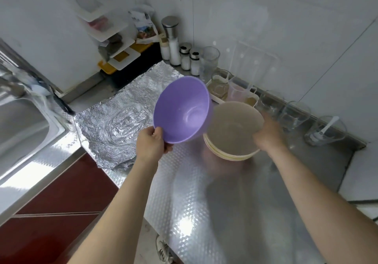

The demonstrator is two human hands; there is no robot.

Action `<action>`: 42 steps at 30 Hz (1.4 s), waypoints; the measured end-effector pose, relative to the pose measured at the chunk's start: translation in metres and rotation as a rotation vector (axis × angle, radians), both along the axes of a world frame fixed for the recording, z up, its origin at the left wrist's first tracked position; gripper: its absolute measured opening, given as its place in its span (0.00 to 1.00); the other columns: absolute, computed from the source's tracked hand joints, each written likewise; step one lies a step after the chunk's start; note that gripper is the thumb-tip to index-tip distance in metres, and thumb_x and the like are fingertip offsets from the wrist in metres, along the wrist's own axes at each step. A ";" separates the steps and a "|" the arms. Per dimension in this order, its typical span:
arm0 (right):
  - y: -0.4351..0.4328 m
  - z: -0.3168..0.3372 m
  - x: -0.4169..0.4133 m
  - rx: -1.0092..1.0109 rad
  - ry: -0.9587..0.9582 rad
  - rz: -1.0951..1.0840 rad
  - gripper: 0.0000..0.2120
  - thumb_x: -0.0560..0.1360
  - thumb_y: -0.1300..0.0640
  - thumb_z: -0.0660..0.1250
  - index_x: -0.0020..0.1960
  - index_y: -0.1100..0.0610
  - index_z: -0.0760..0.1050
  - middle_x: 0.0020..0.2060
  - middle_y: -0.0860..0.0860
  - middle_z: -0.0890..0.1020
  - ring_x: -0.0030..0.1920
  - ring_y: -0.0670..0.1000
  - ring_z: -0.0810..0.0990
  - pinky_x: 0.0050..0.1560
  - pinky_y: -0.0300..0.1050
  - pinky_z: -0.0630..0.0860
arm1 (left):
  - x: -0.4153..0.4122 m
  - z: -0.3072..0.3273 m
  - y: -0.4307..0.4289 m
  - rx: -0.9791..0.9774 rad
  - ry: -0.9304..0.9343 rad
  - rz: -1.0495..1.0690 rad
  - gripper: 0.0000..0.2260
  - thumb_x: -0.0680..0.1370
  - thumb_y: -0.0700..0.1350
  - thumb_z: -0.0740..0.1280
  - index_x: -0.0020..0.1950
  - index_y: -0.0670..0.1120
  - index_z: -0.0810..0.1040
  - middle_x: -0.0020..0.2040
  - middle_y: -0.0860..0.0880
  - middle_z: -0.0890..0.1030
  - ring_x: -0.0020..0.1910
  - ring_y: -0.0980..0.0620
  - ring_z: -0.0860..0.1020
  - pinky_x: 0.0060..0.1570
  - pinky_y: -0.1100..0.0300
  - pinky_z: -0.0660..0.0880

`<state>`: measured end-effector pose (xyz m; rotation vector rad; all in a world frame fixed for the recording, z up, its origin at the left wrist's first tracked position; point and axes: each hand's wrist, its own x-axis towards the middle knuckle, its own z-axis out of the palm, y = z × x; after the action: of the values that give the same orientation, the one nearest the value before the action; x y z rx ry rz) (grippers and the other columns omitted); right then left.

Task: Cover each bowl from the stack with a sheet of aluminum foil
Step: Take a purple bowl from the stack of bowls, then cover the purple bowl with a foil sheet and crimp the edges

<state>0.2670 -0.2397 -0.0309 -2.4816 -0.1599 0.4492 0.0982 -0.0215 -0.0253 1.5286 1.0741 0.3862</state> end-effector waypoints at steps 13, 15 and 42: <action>-0.038 0.012 0.034 -0.227 -0.221 -0.131 0.29 0.72 0.64 0.64 0.71 0.55 0.61 0.62 0.63 0.74 0.63 0.66 0.72 0.57 0.59 0.72 | -0.046 -0.047 -0.012 0.170 0.421 -0.298 0.10 0.78 0.42 0.57 0.41 0.43 0.76 0.24 0.48 0.80 0.26 0.48 0.80 0.40 0.48 0.80; -0.029 0.018 0.028 -0.219 -0.415 -0.025 0.30 0.70 0.65 0.64 0.71 0.58 0.62 0.64 0.63 0.71 0.65 0.66 0.69 0.61 0.59 0.69 | -0.045 -0.043 -0.014 0.228 0.484 -0.312 0.08 0.77 0.45 0.58 0.49 0.45 0.75 0.34 0.46 0.84 0.35 0.46 0.83 0.45 0.50 0.79; 0.102 -0.007 -0.045 -0.556 -0.203 0.589 0.18 0.74 0.64 0.60 0.63 0.55 0.73 0.57 0.56 0.80 0.57 0.60 0.78 0.51 0.50 0.77 | -0.090 -0.028 0.031 0.541 0.389 -0.380 0.11 0.77 0.39 0.63 0.55 0.48 0.82 0.54 0.50 0.80 0.55 0.48 0.77 0.52 0.55 0.74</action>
<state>0.2218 -0.1379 -0.0375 -3.0015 -0.9841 0.5304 0.0087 0.0093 -0.0535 2.3152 0.9803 0.1139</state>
